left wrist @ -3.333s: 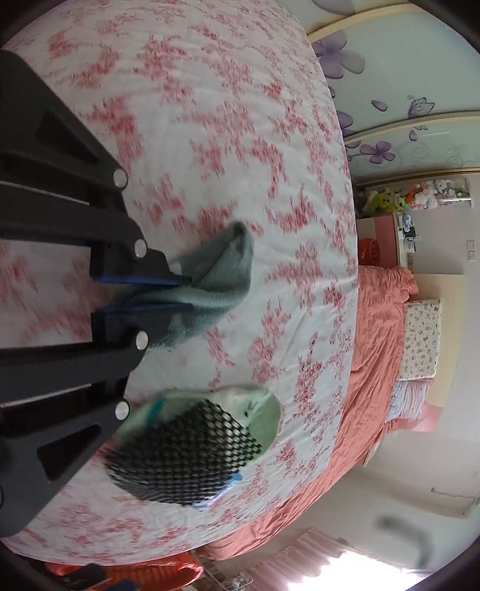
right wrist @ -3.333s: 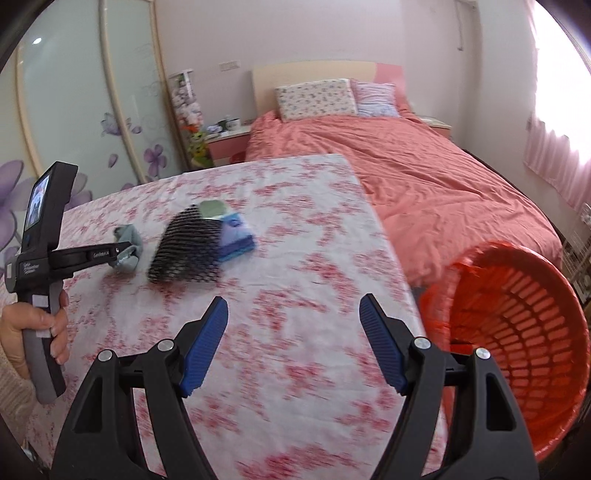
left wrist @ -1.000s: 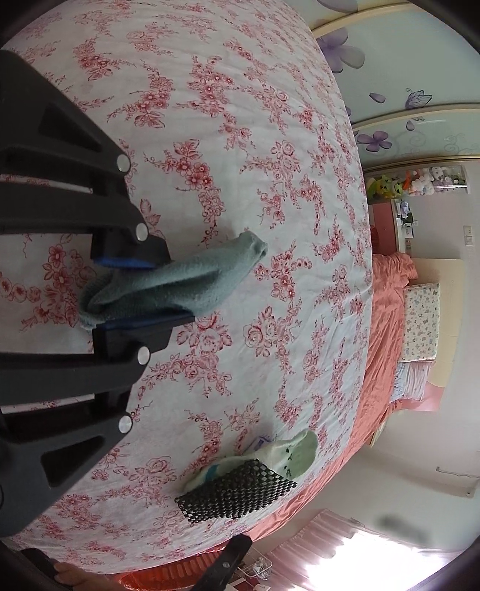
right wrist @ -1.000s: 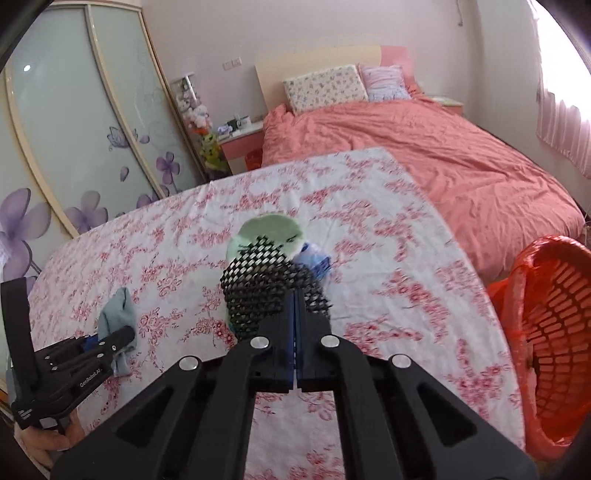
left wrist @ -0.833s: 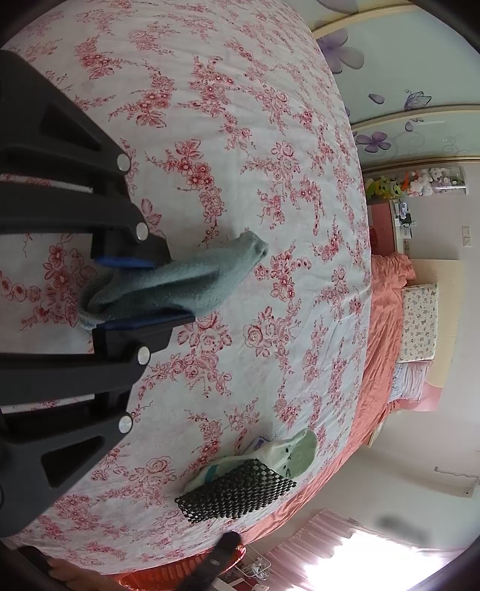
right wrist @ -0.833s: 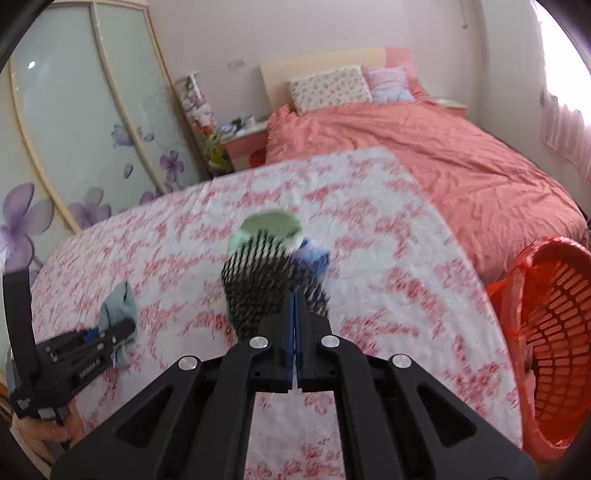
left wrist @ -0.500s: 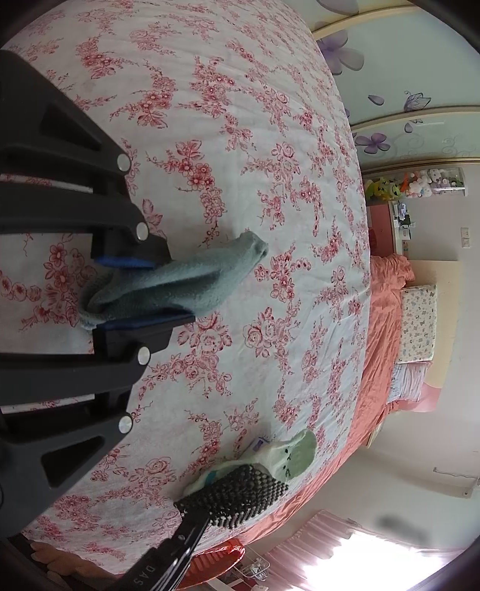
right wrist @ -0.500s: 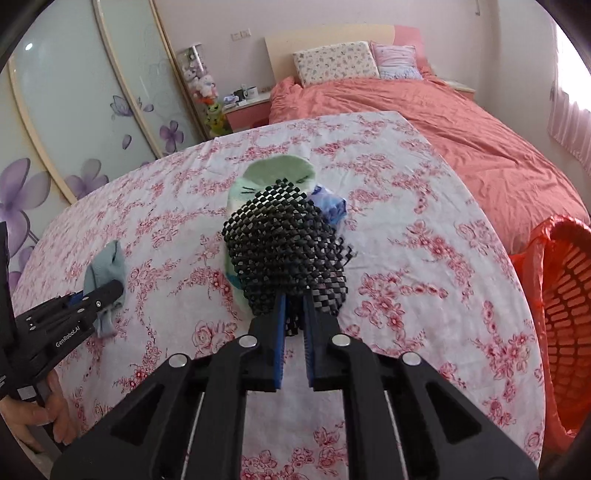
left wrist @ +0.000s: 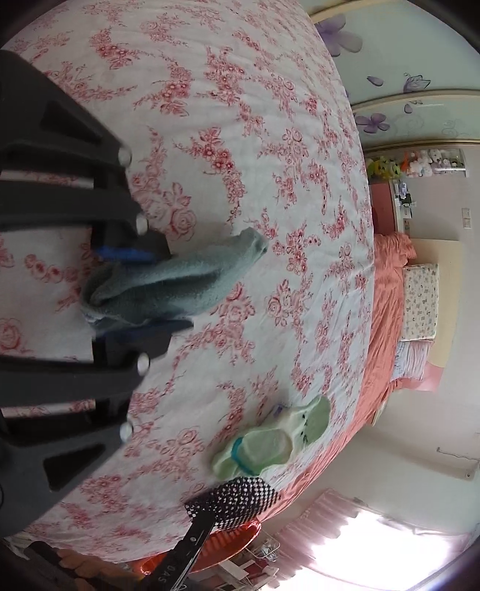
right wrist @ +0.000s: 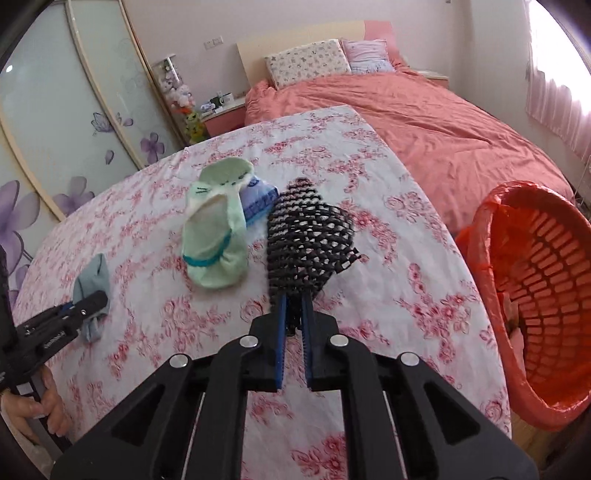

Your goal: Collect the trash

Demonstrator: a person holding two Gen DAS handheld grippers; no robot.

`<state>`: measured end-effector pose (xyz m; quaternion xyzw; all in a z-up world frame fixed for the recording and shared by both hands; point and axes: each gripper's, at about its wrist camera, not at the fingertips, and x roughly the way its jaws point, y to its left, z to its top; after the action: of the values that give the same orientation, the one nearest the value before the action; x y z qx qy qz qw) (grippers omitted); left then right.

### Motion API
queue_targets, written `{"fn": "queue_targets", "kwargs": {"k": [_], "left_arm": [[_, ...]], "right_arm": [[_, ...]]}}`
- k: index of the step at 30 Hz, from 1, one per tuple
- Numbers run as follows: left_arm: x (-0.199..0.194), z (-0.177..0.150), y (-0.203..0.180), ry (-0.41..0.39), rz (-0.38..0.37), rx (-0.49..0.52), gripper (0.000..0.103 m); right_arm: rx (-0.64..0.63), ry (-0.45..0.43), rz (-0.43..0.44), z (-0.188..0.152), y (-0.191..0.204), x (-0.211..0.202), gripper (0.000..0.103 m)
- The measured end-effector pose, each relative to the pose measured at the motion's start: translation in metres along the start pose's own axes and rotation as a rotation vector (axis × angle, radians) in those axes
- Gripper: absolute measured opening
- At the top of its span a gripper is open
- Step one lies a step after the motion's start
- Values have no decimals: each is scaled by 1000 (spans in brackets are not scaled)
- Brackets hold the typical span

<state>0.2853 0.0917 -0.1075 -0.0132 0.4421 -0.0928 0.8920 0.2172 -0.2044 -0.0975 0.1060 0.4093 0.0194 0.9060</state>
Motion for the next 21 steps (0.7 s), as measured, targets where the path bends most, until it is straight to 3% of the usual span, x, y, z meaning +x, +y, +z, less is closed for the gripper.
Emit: {"fn": "queue_targets", "kwargs": {"k": [1,3,13,21], "left_arm": [[-2,-1,1,-5,5,-4,42],[-3,-2,1,-5,4,-7,43],[1,-4,-4,2,43,-4,45],[3,-5,-6,-13,82,-1,45]], "right_arm": [[7,-6,-7,1,-1,0,46],[13,-27,-19,4,-3,-2,57],[3,22,-47,16,-2,28,61],[-16,10,-59,15,1,30,61]]}}
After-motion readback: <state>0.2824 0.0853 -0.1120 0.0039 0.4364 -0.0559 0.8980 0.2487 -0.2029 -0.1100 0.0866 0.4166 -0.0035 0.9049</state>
